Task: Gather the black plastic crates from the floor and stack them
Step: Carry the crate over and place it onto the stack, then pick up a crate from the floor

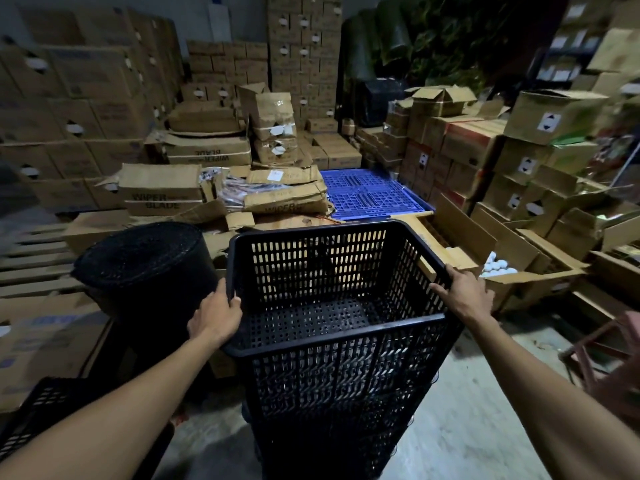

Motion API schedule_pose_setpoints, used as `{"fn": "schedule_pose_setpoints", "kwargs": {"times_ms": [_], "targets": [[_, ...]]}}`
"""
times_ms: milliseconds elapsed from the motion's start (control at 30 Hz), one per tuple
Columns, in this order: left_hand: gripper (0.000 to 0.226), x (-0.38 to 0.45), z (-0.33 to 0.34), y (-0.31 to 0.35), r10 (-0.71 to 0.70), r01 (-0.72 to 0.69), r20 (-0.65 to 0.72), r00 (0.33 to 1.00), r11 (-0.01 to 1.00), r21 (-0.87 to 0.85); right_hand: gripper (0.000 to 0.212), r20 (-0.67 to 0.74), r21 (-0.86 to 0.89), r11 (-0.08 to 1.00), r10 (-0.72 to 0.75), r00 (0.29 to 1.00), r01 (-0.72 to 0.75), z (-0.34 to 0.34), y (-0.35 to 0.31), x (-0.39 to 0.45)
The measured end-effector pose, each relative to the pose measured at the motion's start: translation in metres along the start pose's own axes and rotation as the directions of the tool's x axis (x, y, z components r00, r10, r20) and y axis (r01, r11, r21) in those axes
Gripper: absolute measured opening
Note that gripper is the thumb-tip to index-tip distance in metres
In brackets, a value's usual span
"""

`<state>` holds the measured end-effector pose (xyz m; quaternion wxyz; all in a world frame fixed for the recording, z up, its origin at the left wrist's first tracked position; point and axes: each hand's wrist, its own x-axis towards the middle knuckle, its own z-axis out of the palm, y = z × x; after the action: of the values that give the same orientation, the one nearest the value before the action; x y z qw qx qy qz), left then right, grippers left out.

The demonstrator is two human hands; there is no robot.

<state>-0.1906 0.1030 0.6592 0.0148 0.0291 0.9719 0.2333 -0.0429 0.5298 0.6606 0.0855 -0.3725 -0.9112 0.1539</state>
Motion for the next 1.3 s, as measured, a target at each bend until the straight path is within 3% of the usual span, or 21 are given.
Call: {"fn": "schedule_pose_setpoints", "kwargs": {"times_ms": [133, 300, 433, 700, 867, 1133, 1300], "targets": [[0.052, 0.003, -0.009, -0.007, 0.050, -0.053, -0.041, 0.998, 0.997, -0.063, 0.062, -0.085, 0.065, 0.992, -0.107, 0.991, 0.112, -0.002, -0.042, -0.018], [0.053, 0.019, -0.020, -0.035, -0.020, 0.015, -0.026, 0.999, 0.985, -0.172, 0.059, 0.001, 0.311, 0.887, -0.360, 0.933, 0.342, 0.012, -0.149, -0.055], [0.047, 0.030, -0.037, -0.081, -0.093, 0.085, -0.038, 0.995, 0.981, -0.172, 0.060, 0.070, 0.414, 0.781, -0.539, 0.839, 0.467, 0.041, -0.248, -0.091], [0.046, 0.058, -0.085, -0.275, -0.267, 0.289, 0.125, 0.956, 0.933, -0.214, 0.067, 0.194, 0.403, 0.685, -0.712, 0.675, 0.607, 0.129, -0.439, -0.176], [0.038, 0.054, -0.093, -0.412, -0.375, 0.432, 0.230, 0.898, 0.853, -0.292, 0.065, 0.338, 0.459, 0.706, -0.700, 0.629, 0.539, 0.209, -0.524, -0.229], [0.041, 0.042, -0.088, -0.555, -0.520, 0.603, 0.313, 0.795, 0.735, -0.310, 0.068, 0.558, 0.527, 0.798, -0.585, 0.589, 0.293, 0.333, -0.596, -0.293], [0.040, 0.055, -0.070, -0.631, -0.609, 0.720, 0.392, 0.689, 0.635, -0.280, 0.068, 0.724, 0.509, 0.858, -0.390, 0.569, -0.060, 0.427, -0.615, -0.309]]}}
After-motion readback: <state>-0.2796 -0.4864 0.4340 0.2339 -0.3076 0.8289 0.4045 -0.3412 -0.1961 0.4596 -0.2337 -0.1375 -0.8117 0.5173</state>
